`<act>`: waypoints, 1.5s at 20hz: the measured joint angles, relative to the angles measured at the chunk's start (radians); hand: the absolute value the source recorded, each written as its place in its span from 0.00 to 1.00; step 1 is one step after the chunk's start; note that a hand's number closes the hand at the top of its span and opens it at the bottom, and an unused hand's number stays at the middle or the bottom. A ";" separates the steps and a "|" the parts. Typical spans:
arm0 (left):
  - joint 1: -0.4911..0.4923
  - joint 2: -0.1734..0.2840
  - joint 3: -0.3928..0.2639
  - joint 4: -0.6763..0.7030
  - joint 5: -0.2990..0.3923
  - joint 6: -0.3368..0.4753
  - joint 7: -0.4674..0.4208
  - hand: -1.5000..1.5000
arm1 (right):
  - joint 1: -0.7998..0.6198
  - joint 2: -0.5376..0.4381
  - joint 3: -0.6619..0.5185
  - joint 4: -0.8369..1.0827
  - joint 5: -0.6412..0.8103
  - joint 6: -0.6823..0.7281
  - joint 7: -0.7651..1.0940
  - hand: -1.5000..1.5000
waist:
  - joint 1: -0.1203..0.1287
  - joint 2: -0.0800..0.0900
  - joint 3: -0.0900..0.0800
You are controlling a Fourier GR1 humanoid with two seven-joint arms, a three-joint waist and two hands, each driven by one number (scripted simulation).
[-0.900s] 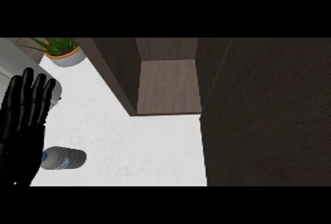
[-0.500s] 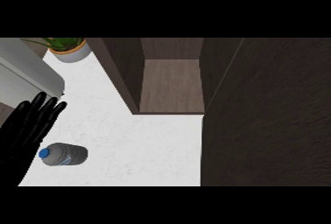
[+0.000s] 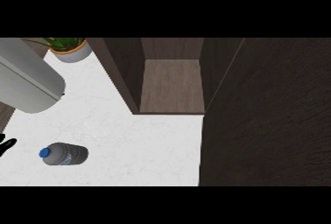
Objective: Pick up the bottled water, place it into the cabinet and close the cabinet
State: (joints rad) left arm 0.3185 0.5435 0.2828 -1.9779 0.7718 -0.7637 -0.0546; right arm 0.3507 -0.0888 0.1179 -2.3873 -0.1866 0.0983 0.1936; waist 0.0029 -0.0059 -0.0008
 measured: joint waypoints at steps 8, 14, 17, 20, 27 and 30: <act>0.061 0.005 0.112 0.079 0.011 -0.137 -0.006 0.00 | 0.167 -0.002 0.048 -0.043 0.006 0.057 -0.048 0.00 | -0.008 0.001 0.001; 0.016 -0.043 0.160 0.182 -0.070 -0.180 -0.022 0.00 | 0.224 -0.001 0.056 -0.049 0.016 0.068 -0.078 0.00 | -0.012 0.003 0.000; -0.021 -0.074 0.171 0.233 -0.132 -0.181 -0.029 0.00 | 0.261 -0.007 0.045 -0.050 0.017 0.090 -0.113 0.00 | -0.014 0.003 0.000; -0.089 -0.113 0.171 0.290 -0.225 -0.163 -0.044 0.00 | 0.298 -0.011 0.042 -0.052 0.020 0.109 -0.141 0.00 | -0.020 0.003 0.000; -0.187 -0.185 0.157 0.450 -0.476 -0.145 -0.140 0.00 | 0.360 -0.015 0.059 -0.078 0.028 0.130 -0.181 0.00 | -0.024 0.004 -0.001; -0.221 -0.205 0.141 0.525 -0.572 -0.121 -0.201 0.00 | 0.392 -0.015 0.071 -0.084 0.035 0.139 -0.204 0.00 | -0.025 0.004 -0.001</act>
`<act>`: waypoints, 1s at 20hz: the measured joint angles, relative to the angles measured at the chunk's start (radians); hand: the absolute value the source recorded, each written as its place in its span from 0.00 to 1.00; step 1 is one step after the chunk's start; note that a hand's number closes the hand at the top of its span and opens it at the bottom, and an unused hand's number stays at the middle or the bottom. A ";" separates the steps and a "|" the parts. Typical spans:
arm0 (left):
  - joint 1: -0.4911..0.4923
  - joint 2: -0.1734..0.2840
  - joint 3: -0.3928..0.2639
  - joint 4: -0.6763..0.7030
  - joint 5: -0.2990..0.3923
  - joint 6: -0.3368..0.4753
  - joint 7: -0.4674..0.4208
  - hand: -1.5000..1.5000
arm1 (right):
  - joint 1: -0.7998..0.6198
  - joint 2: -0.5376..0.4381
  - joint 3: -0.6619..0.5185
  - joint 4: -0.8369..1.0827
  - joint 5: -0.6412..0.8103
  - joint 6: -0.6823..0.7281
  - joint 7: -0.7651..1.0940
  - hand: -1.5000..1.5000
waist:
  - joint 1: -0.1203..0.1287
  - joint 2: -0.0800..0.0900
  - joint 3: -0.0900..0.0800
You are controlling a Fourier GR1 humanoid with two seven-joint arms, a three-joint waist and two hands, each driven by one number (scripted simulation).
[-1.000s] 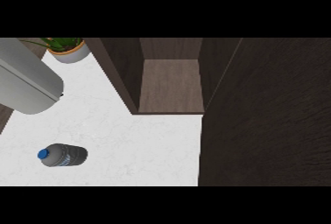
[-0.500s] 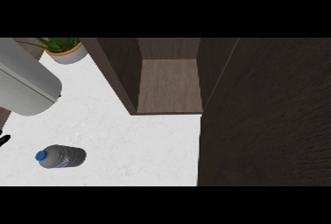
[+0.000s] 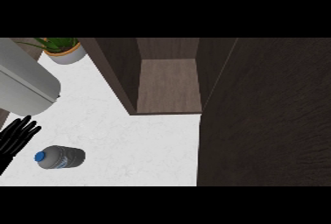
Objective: Pick up the bottled water, place it into the cabinet and close the cabinet
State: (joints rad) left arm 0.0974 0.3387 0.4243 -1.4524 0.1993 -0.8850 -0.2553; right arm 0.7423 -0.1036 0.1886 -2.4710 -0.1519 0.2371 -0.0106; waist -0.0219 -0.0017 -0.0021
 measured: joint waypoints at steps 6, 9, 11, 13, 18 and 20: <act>-0.062 -0.013 -0.035 0.191 -0.157 0.087 -0.146 0.00 | 0.071 -0.010 -0.003 -0.008 0.006 0.035 -0.064 0.00 | -0.008 0.001 -0.001; -0.098 0.001 -0.049 0.303 -0.211 0.136 -0.230 0.00 | 0.104 -0.014 0.000 -0.006 0.013 0.054 -0.098 0.00 | -0.009 0.001 -0.001; -0.113 0.008 -0.063 0.366 -0.245 0.176 -0.285 0.00 | 0.127 -0.019 0.000 -0.010 0.014 0.063 -0.109 0.00 | -0.010 0.002 -0.001; -0.133 0.013 -0.079 0.439 -0.280 0.219 -0.344 0.00 | 0.145 -0.018 0.008 -0.010 0.018 0.070 -0.126 0.00 | -0.013 0.003 -0.002; -0.187 0.020 -0.141 0.585 -0.321 0.258 -0.423 0.00 | 0.159 -0.018 0.018 -0.008 0.026 0.075 -0.142 0.00 | -0.016 0.005 -0.003; -0.202 0.017 -0.170 0.634 -0.328 0.257 -0.438 0.00 | 0.163 -0.018 0.017 -0.005 0.029 0.078 -0.152 0.00 | -0.018 0.006 -0.003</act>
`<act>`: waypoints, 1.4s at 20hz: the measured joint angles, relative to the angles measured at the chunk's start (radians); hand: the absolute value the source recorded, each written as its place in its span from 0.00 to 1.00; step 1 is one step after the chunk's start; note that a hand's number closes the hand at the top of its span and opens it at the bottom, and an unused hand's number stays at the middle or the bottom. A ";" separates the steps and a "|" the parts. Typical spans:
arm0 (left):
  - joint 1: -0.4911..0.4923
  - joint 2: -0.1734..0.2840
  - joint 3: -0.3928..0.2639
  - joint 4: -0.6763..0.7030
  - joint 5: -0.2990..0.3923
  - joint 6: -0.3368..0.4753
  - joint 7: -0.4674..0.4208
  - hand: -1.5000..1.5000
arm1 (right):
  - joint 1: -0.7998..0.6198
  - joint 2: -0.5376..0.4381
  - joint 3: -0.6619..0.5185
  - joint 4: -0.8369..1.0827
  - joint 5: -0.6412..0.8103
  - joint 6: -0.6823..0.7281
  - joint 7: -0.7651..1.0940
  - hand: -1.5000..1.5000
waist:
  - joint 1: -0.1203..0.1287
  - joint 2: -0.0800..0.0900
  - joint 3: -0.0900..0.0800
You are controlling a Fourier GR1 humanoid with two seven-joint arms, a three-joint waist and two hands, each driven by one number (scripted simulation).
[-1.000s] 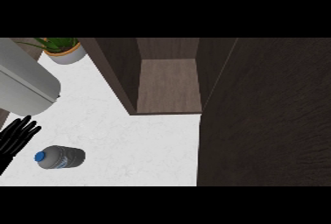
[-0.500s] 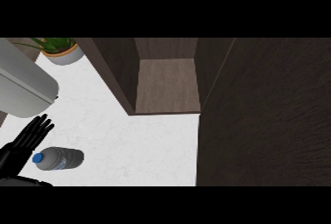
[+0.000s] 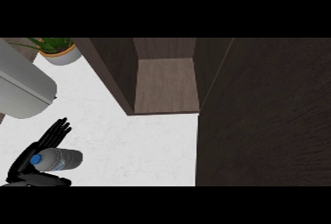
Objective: Pick up the bottled water, place it into the cabinet and close the cabinet
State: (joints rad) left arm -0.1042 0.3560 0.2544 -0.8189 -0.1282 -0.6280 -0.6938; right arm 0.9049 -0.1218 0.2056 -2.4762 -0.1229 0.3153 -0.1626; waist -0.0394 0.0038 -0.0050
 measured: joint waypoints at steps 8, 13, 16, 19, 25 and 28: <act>-0.047 -0.006 -0.076 0.149 -0.001 0.013 -0.073 1.00 | 0.043 -0.003 -0.002 0.005 0.006 0.019 -0.044 0.00 | -0.002 0.000 -0.001; -0.086 -0.017 -0.083 0.225 0.027 0.029 -0.106 1.00 | 0.065 -0.006 -0.001 0.004 0.008 0.026 -0.061 0.00 | -0.001 0.000 0.001; -0.111 -0.019 -0.086 0.261 0.049 0.022 -0.108 1.00 | 0.069 -0.004 0.001 0.007 0.012 0.026 -0.067 0.00 | 0.001 0.001 0.003; -0.127 -0.021 -0.089 0.286 0.072 0.010 -0.101 1.00 | 0.083 -0.006 0.003 0.007 0.015 0.033 -0.081 0.00 | 0.002 -0.001 0.004; -0.149 -0.048 -0.102 0.310 0.096 0.031 -0.120 1.00 | 0.079 -0.003 -0.004 0.014 0.019 0.032 -0.090 0.00 | 0.010 -0.001 0.007; -0.133 -0.108 -0.052 0.301 0.146 0.129 -0.148 1.00 | 0.092 -0.005 -0.003 0.014 0.020 0.038 -0.102 0.00 | 0.019 -0.007 0.013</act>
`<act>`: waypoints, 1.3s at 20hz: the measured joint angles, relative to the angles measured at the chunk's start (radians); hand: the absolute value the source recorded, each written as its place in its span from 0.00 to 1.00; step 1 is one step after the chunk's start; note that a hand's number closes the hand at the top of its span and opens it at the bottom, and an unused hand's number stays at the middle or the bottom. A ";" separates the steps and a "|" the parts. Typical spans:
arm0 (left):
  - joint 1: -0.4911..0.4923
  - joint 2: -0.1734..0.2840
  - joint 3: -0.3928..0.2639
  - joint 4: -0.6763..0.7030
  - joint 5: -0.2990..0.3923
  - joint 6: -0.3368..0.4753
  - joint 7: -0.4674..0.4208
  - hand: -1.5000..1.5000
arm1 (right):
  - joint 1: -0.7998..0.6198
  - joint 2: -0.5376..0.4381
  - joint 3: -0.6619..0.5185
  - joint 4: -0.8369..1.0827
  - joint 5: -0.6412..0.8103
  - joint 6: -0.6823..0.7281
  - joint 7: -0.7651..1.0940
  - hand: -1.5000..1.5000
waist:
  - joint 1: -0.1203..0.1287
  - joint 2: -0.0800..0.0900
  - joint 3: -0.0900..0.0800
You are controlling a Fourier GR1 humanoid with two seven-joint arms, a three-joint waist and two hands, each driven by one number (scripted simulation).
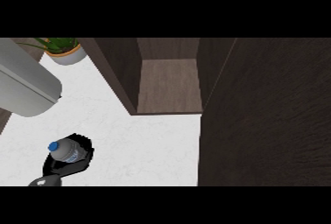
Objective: Pick up the bottled water, place it into the cabinet and close the cabinet
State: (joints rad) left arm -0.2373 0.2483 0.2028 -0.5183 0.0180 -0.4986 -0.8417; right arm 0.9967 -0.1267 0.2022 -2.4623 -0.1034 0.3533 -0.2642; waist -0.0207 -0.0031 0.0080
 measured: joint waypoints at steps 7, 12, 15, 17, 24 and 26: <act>0.000 -0.145 0.045 -0.053 0.096 0.181 -0.038 1.00 | -0.002 0.008 0.009 0.000 0.003 -0.010 0.009 0.00 | 0.012 -0.004 0.005; -0.030 -0.207 -0.040 -0.080 0.203 0.223 0.010 1.00 | 0.011 0.003 0.001 -0.004 -0.001 -0.002 0.006 0.00 | 0.008 -0.004 -0.002; -0.058 -0.228 -0.123 -0.120 0.278 0.273 0.066 1.00 | -0.002 0.004 -0.001 -0.007 -0.004 -0.006 0.022 0.00 | 0.009 -0.003 -0.005; -0.068 -0.236 -0.186 -0.164 0.331 0.322 0.105 1.00 | -0.012 0.007 0.000 -0.006 -0.006 -0.009 0.032 0.00 | 0.010 -0.002 -0.006; -0.115 -0.246 -0.387 -0.351 0.406 0.564 0.226 1.00 | -0.028 0.004 -0.032 -0.005 -0.014 -0.005 0.045 0.00 | 0.008 -0.002 -0.007; -0.131 -0.247 -0.444 -0.408 0.415 0.643 0.264 1.00 | -0.025 0.007 -0.035 -0.005 -0.017 -0.003 0.040 0.00 | 0.007 -0.002 -0.007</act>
State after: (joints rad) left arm -0.3688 0.0015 -0.2416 -0.9265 0.4331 0.1443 -0.5774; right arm 0.9721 -0.1194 0.1669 -2.4670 -0.1200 0.3507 -0.2238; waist -0.0137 -0.0052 0.0007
